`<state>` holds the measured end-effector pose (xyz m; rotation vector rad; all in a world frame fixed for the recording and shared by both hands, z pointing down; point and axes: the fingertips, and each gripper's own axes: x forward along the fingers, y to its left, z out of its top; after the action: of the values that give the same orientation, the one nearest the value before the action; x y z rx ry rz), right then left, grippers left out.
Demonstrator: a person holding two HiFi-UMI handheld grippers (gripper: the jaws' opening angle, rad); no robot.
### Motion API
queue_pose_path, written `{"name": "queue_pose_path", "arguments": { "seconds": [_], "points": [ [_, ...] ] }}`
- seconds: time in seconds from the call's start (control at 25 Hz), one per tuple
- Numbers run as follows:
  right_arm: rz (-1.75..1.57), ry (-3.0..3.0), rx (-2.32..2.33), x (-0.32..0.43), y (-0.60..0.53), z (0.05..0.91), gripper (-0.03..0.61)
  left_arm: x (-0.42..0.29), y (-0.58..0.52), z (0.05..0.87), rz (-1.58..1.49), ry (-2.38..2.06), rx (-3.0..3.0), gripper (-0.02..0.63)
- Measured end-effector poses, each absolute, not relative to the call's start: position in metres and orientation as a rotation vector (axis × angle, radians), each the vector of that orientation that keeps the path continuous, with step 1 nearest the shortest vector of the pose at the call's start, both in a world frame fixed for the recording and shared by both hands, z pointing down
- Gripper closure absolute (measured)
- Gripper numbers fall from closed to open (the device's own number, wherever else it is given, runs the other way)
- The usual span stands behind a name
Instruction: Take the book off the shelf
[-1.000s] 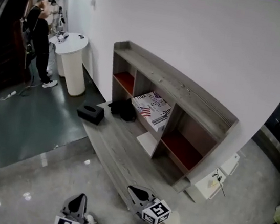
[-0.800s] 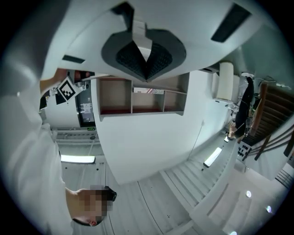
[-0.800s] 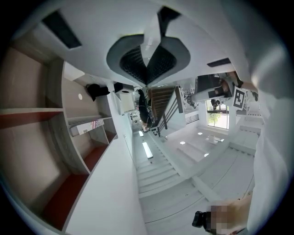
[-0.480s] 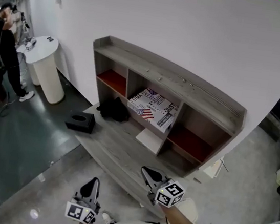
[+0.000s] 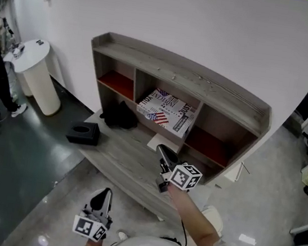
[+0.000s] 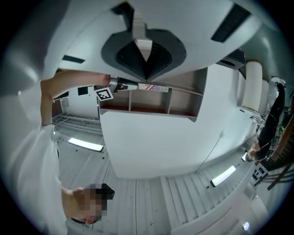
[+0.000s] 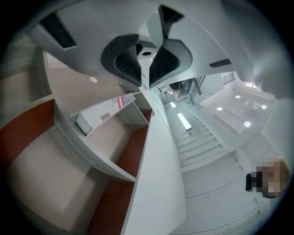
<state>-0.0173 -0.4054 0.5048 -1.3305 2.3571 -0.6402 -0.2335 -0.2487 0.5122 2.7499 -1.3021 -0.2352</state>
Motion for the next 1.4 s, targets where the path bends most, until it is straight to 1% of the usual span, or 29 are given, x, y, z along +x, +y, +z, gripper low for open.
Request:
{"name": "queue_pose_path", "arguments": {
  "seconds": [0.04, 0.12, 0.24, 0.32, 0.4, 0.52, 0.64, 0.88, 0.92, 1.0, 1.12, 1.4],
  "points": [
    [-0.641, 2.356, -1.341, -0.016, -0.415, 0.505, 0.504, -0.231, -0.249, 0.512, -0.225, -1.289, 2.756, 0.597],
    [-0.671, 2.332, -1.335, -0.014, -0.432, 0.506, 0.466, -0.229, -0.248, 0.513, -0.203, -1.271, 2.757, 0.597],
    [-0.768, 2.222, -1.307, -0.006, -0.454, 0.511, 0.434, -0.230, -0.243, 0.516, -0.170, -1.267, 2.749, 0.598],
    [-0.850, 2.093, -1.290, 0.003, -0.469, 0.517, 0.372, -0.235, -0.240, 0.519, -0.156, -1.285, 2.732, 0.597],
    [-0.915, 1.962, -1.270, 0.010, -0.480, 0.524, 0.325, -0.244, -0.237, 0.524, -0.142, -1.312, 2.702, 0.597],
    [-0.929, 1.877, -1.270, 0.015, -0.486, 0.527, 0.276, -0.252, -0.234, 0.527, -0.136, -1.340, 2.669, 0.597],
    [-0.922, 1.818, -1.280, 0.023, -0.493, 0.526, 0.244, -0.255, -0.230, 0.529, -0.134, -1.352, 2.661, 0.597],
    [-0.902, 1.622, -1.307, 0.047, -0.509, 0.519, 0.212, -0.254, -0.219, 0.533, -0.112, -1.341, 2.658, 0.597],
    [-0.901, 1.585, -1.324, 0.051, -0.510, 0.521, 0.201, -0.254, -0.217, 0.534, -0.107, -1.344, 2.655, 0.597],
    [-0.895, 1.502, -1.349, 0.057, -0.511, 0.526, 0.158, -0.257, -0.215, 0.536, -0.097, -1.352, 2.644, 0.597],
    [-0.900, 1.421, -1.345, 0.061, -0.517, 0.531, 0.124, -0.254, -0.213, 0.536, -0.083, -1.341, 2.653, 0.597],
    [-0.945, 1.385, -1.234, 0.057, -0.534, 0.530, 0.118, -0.257, -0.204, 0.537, -0.064, -1.342, 2.656, 0.597]
  ]
}}
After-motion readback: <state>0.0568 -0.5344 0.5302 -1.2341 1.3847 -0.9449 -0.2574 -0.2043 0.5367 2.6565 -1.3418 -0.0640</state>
